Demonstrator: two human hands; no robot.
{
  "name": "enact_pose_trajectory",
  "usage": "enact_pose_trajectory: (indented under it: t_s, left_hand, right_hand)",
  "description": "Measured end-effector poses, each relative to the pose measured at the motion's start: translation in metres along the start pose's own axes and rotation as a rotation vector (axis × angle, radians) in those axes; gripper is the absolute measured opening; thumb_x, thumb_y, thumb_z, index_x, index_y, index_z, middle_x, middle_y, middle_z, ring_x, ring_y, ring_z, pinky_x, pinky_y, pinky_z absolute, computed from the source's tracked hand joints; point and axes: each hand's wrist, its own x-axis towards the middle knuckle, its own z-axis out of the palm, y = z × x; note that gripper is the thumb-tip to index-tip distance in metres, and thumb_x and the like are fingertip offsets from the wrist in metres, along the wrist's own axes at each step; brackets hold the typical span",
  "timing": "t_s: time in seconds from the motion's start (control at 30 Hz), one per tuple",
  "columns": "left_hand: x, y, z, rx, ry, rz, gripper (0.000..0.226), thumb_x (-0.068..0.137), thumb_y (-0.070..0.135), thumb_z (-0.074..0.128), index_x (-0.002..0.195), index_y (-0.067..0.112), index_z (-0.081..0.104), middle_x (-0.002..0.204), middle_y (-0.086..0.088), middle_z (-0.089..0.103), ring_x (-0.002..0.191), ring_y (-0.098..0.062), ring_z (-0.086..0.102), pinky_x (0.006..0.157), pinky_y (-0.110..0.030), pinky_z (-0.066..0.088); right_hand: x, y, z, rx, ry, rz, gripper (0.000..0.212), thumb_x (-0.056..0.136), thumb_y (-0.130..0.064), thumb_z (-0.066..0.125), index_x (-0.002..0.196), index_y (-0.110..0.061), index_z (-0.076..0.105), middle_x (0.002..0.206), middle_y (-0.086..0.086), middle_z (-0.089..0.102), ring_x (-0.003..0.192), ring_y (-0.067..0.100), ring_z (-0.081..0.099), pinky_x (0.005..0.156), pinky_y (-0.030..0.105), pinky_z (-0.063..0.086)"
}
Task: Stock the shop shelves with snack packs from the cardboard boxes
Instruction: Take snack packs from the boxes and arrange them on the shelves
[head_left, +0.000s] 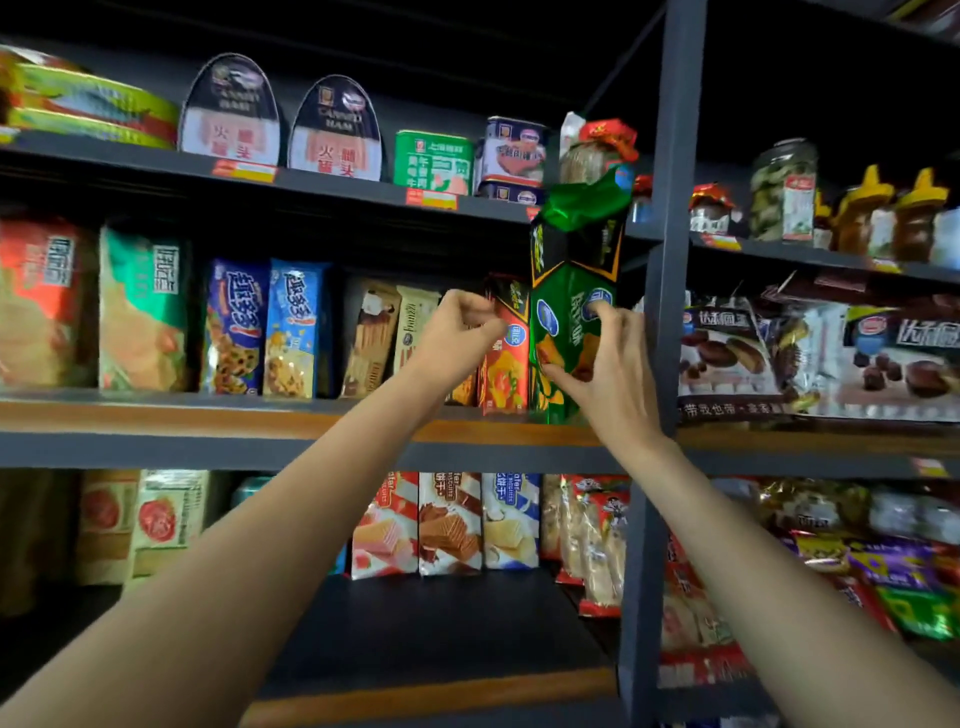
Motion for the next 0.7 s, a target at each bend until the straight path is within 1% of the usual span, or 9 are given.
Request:
enact_pose_trajectory:
  t_s: [0.07, 0.1, 0.23, 0.3, 0.37, 0.43, 0.53, 0.63, 0.7]
  left_hand:
    - [0.015, -0.016, 0.003, 0.027, -0.026, -0.033, 0.014, 0.090, 0.008, 0.053, 0.090, 0.021, 0.047, 0.100, -0.003, 0.055, 0.087, -0.013, 0.053, 0.070, -0.020, 0.042]
    - [0.022, -0.023, 0.006, 0.052, -0.057, -0.036, 0.013, 0.090, 0.008, 0.051, 0.093, 0.020, 0.049, 0.103, -0.005, 0.055, 0.088, -0.013, 0.052, 0.069, -0.020, 0.041]
    - [0.040, -0.036, 0.032, 0.221, -0.208, 0.022, 0.028, 0.091, 0.007, 0.050, 0.118, 0.011, 0.053, 0.117, -0.006, 0.053, 0.090, -0.016, 0.049, 0.066, -0.019, 0.040]
    - [0.047, -0.037, 0.044, 0.265, -0.247, 0.049, 0.034, 0.091, 0.006, 0.051, 0.124, 0.011, 0.052, 0.127, -0.006, 0.051, 0.104, -0.017, 0.050, 0.076, -0.020, 0.042]
    - [0.054, -0.039, 0.051, 0.296, -0.257, 0.049, 0.040, 0.091, 0.006, 0.051, 0.131, 0.010, 0.047, 0.134, -0.007, 0.048, 0.122, -0.017, 0.045, 0.090, -0.021, 0.036]
    - [0.060, -0.042, 0.057, 0.296, -0.265, 0.024, 0.047, 0.092, 0.006, 0.050, 0.138, 0.012, 0.040, 0.138, -0.009, 0.045, 0.128, -0.021, 0.041, 0.095, -0.023, 0.034]
    - [0.069, -0.047, 0.066, 0.319, -0.279, 0.002, 0.051, 0.093, 0.005, 0.046, 0.142, 0.016, 0.036, 0.140, -0.007, 0.044, 0.132, -0.024, 0.039, 0.104, -0.030, 0.033]
    - [0.077, -0.048, 0.074, 0.308, -0.270, -0.022, 0.052, 0.092, 0.003, 0.044, 0.142, 0.019, 0.037, 0.143, -0.008, 0.042, 0.134, -0.021, 0.036, 0.102, -0.027, 0.033]
    - [0.081, -0.050, 0.076, 0.235, -0.254, -0.039, 0.053, 0.093, 0.002, 0.043, 0.143, 0.019, 0.035, 0.142, -0.008, 0.042, 0.129, -0.019, 0.041, 0.095, -0.022, 0.035]
  right_hand:
    - [0.005, 0.008, 0.008, -0.050, -0.013, 0.061, 0.074, 0.078, -0.038, 0.073, 0.135, -0.012, 0.035, 0.123, 0.017, 0.040, 0.109, 0.032, 0.048, 0.076, 0.039, 0.051]
    - [0.009, 0.011, 0.009, -0.078, -0.009, 0.086, 0.072, 0.079, -0.038, 0.072, 0.135, -0.011, 0.035, 0.123, 0.018, 0.040, 0.108, 0.033, 0.049, 0.075, 0.040, 0.050]
    - [0.017, 0.019, 0.011, -0.253, -0.078, 0.133, 0.066, 0.082, -0.033, 0.070, 0.131, -0.008, 0.033, 0.124, 0.019, 0.036, 0.109, 0.037, 0.047, 0.073, 0.042, 0.047]
    - [0.016, 0.023, 0.015, -0.304, -0.163, 0.138, 0.066, 0.082, -0.033, 0.069, 0.130, -0.009, 0.031, 0.124, 0.018, 0.036, 0.108, 0.037, 0.049, 0.072, 0.041, 0.047]
    - [0.018, 0.026, 0.021, -0.330, -0.232, 0.140, 0.063, 0.084, -0.040, 0.067, 0.127, -0.010, 0.031, 0.120, 0.016, 0.039, 0.105, 0.037, 0.052, 0.067, 0.037, 0.043]
    - [0.026, 0.026, 0.024, -0.363, -0.297, 0.176, 0.062, 0.086, -0.045, 0.062, 0.127, -0.010, 0.030, 0.119, 0.016, 0.042, 0.104, 0.037, 0.054, 0.065, 0.035, 0.039]
    - [0.044, 0.022, 0.025, -0.325, -0.456, 0.306, 0.064, 0.089, -0.041, 0.060, 0.134, -0.010, 0.026, 0.124, 0.020, 0.042, 0.107, 0.037, 0.053, 0.069, 0.035, 0.036]
    - [0.056, 0.022, 0.033, -0.294, -0.539, 0.360, 0.069, 0.089, -0.037, 0.060, 0.141, -0.014, 0.020, 0.127, 0.021, 0.039, 0.105, 0.034, 0.052, 0.069, 0.034, 0.037]
    - [0.059, 0.025, 0.042, -0.276, -0.553, 0.383, 0.070, 0.090, -0.037, 0.059, 0.143, -0.016, 0.017, 0.130, 0.020, 0.035, 0.098, 0.030, 0.052, 0.067, 0.031, 0.039]
